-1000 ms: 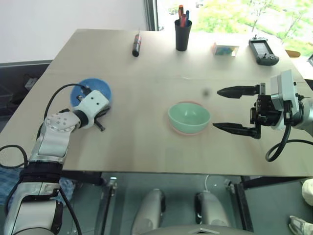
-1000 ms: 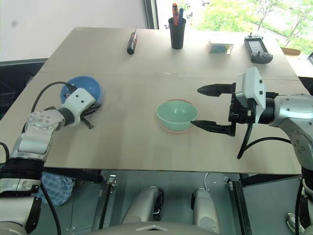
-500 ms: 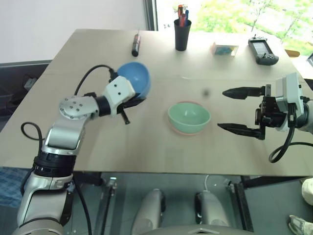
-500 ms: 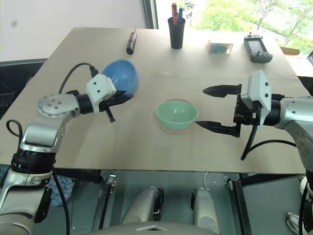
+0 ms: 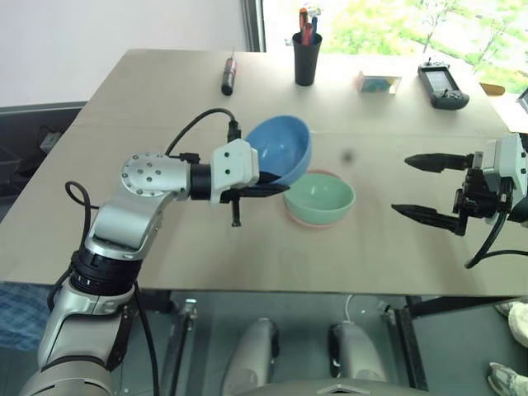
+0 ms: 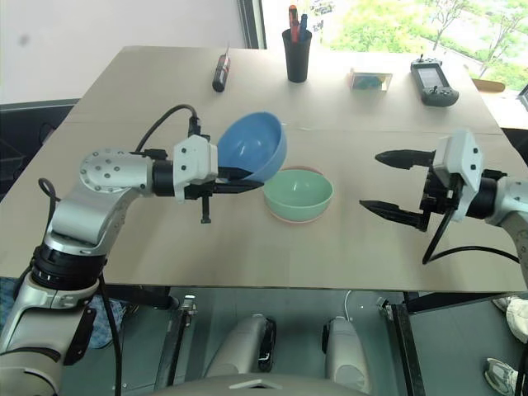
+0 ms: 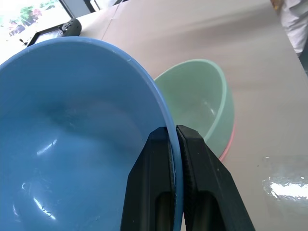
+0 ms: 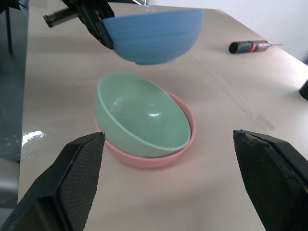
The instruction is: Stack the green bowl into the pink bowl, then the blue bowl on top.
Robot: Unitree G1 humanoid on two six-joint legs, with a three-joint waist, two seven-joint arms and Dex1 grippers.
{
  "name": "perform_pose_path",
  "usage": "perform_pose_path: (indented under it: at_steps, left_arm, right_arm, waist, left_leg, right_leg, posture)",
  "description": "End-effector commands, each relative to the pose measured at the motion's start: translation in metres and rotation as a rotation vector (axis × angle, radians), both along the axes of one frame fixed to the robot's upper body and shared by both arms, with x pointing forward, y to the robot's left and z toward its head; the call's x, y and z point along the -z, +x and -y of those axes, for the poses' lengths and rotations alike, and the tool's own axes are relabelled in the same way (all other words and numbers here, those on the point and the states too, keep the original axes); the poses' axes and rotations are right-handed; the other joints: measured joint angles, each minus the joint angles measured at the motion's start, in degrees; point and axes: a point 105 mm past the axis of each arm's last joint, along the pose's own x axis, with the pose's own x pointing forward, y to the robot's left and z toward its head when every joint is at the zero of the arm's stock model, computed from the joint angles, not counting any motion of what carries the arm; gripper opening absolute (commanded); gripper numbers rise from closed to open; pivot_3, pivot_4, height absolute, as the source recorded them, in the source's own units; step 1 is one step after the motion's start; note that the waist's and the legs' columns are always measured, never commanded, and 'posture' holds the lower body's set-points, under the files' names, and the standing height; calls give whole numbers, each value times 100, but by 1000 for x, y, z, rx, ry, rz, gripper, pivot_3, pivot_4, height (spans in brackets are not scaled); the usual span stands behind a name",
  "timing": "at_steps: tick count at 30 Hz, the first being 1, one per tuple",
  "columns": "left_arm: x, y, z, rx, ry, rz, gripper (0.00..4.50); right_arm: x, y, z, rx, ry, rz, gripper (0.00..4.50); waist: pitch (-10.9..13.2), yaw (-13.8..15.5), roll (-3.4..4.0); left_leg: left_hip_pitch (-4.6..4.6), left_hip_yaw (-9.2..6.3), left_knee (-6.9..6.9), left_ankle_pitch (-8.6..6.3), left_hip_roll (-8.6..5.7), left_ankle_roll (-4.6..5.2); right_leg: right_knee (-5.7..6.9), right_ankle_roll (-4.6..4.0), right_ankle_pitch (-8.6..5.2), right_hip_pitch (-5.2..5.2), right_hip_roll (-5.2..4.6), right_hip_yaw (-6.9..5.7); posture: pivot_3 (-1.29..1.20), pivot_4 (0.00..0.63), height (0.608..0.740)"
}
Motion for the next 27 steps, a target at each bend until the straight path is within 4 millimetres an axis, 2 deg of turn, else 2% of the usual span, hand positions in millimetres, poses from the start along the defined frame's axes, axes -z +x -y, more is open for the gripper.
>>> perform_pose_path:
  at_steps: [1, 4, 8, 13, 16, 18, 23, 27]
  left_arm:
    - [-10, -7, 8, 61, 3, 50, 67]
    - [-11, -7, 15, 90, -15, 52, 67]
    - [-17, -5, 23, 115, -47, 92, 1354]
    - [-27, -5, 32, 162, -89, 142, 3622]
    - [-27, -5, 32, 173, -88, 178, 4292]
    - [-28, -4, 31, 160, -106, 187, 4400]
    - [-18, 12, -2, -72, -294, -42, 4400]
    - [5, 6, -32, -250, -401, -188, 4400]
  right_arm:
    - [-13, -3, 9, 23, -14, 69, 4500]
    - [-10, -5, 10, 30, -12, 62, 4500]
    - [-10, -7, 10, 38, -12, 62, 4500]
    - [-9, -7, 11, 43, -13, 62, 4500]
    - [-8, -7, 11, 45, -14, 59, 4500]
    - [-7, -8, 11, 45, -15, 58, 4500]
    - [-2, -9, 13, 58, -13, 36, 4500]
    - [12, -13, 16, 64, -11, -5, 4500]
  waist:
    - [0, 3, 0]
    - [0, 9, 0]
    - [0, 12, -1]
    - [0, 2, -1]
    - [0, -4, -1]
    - [0, 8, -1]
    - [0, -22, 0]
    - [0, -73, 0]
  left_leg:
    - [0, -1, 0, 0, 0, 0]
    - [0, -1, 1, 0, 0, 0]
    - [0, -2, 3, 0, -1, 0]
    - [0, -2, 5, 0, -1, 0]
    - [2, -2, 4, 0, -1, 0]
    - [2, -2, 5, 0, 0, 0]
    - [7, -10, 6, 0, 2, 0]
    - [7, -30, 4, 0, 9, 0]
  right_leg:
    - [0, 0, 0, 0, 0, 0]
    - [0, 0, 0, 1, 0, 0]
    - [0, 0, 0, 2, 0, 0]
    - [0, 0, 0, 4, 0, 0]
    - [1, 0, 0, 4, 1, 1]
    - [1, 0, 0, 4, 1, 1]
    - [4, 0, 0, 5, 1, 4]
    - [5, 1, -1, 4, 4, 4]
  posture:
    - [0, 150, 737]
    - [0, 150, 737]
    - [0, 150, 737]
    - [0, 150, 737]
    - [0, 150, 737]
    - [0, 150, 737]
    - [0, 150, 737]
    - [0, 150, 737]
